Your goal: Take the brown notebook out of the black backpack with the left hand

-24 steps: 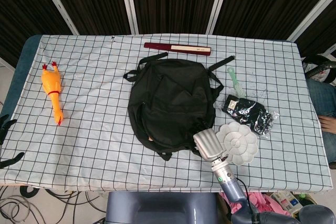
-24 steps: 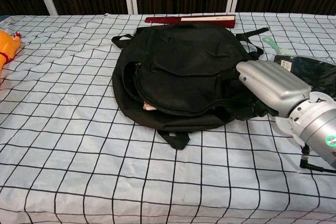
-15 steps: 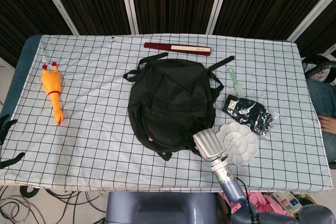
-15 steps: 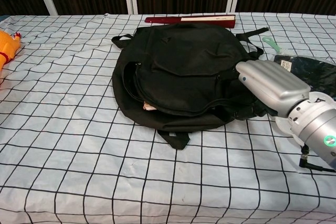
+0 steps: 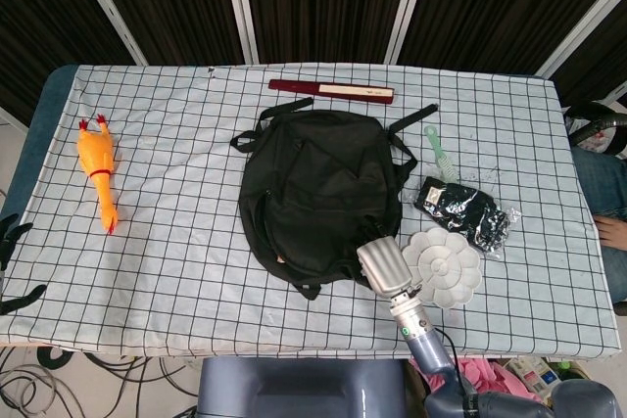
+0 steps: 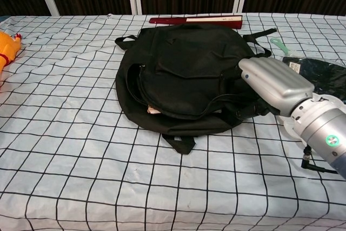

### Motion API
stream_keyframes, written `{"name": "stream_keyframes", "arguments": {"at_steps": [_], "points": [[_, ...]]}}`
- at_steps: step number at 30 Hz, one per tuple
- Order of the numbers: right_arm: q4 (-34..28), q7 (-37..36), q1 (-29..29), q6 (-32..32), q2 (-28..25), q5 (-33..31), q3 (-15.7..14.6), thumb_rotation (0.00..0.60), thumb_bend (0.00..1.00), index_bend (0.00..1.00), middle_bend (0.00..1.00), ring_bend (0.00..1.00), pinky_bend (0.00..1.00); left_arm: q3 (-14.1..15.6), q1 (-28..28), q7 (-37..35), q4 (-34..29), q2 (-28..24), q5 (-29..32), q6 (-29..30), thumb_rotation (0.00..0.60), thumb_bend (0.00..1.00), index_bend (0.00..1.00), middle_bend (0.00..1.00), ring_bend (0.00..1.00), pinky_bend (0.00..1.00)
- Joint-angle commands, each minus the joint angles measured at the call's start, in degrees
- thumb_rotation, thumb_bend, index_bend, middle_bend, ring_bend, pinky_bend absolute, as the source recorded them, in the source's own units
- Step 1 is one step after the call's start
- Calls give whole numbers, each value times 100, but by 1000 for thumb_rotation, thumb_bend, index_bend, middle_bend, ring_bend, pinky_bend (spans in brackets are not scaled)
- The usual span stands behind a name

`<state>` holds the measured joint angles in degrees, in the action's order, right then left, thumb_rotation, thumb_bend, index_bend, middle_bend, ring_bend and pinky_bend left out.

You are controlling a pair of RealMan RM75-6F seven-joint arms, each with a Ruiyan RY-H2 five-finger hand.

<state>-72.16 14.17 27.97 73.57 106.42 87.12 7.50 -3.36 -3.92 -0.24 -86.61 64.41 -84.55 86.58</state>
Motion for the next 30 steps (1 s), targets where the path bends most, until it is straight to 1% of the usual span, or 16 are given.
{"name": "stream_keyframes", "arguments": {"at_steps": [1,5,8,13,17,19,23,30], "points": [[4,5,14,1,-1,-11,21,600,432,623,578,309,158,-5,-3,11,7,6,10,-5,600,104,163,93,0,0],[-10,-76,17,48,11,-30,63,600,440,681,616,331,158,-2,-10,3,5,9,14,-24,600,104,162,93,0,0],[-19,-93,29,36,0,-26,51,600,441,706,626,333,158,-3,-6,2,1,6,13,-17,600,104,162,93,0,0],[-73,-161,66,-15,-47,-24,48,600,440,714,627,334,158,9,-6,-19,-14,1,-6,-18,600,104,163,93,0,0],[-178,-251,159,-111,-117,-56,139,600,432,719,628,334,158,33,-10,-55,-36,-16,-58,-19,600,103,162,93,0,0],[-247,-272,248,-200,-181,-75,218,600,427,719,628,334,158,41,-8,-50,-37,-18,-70,-16,600,104,162,93,0,0],[-413,-330,455,-416,-327,-196,470,600,426,719,629,334,158,58,-16,-51,-53,-20,-88,-38,600,103,163,94,0,0],[-681,-308,905,-962,-698,-604,1030,600,426,719,630,339,158,139,-70,-101,-87,-22,-229,-125,600,104,163,100,0,0]]}}
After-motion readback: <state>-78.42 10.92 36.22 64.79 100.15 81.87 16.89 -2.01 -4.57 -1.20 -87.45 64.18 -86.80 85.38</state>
